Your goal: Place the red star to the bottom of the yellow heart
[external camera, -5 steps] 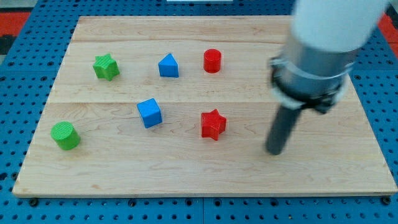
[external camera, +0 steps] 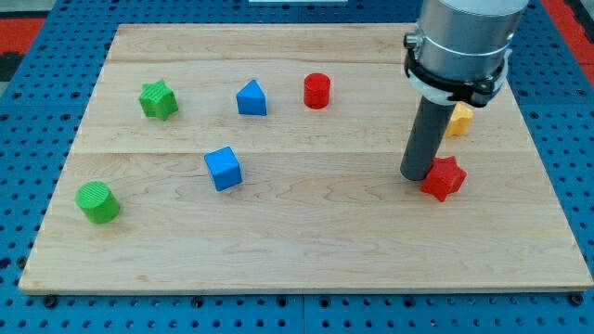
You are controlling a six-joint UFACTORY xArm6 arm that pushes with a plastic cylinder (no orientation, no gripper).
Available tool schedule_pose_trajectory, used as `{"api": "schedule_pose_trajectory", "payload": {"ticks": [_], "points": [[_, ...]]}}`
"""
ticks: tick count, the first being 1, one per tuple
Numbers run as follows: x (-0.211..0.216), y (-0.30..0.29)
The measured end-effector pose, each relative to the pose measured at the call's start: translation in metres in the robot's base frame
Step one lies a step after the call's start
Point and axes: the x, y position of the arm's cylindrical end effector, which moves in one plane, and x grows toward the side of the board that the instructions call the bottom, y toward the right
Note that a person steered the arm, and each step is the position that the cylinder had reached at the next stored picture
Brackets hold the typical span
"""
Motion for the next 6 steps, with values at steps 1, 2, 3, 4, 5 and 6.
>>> {"api": "schedule_pose_trajectory", "payload": {"ticks": [1, 2, 3, 4, 5, 6], "points": [[0.035, -0.042], [0.061, -0.029], [0.047, 0.013], [0.004, 0.038], [0.001, 0.059], [0.022, 0.06]]}}
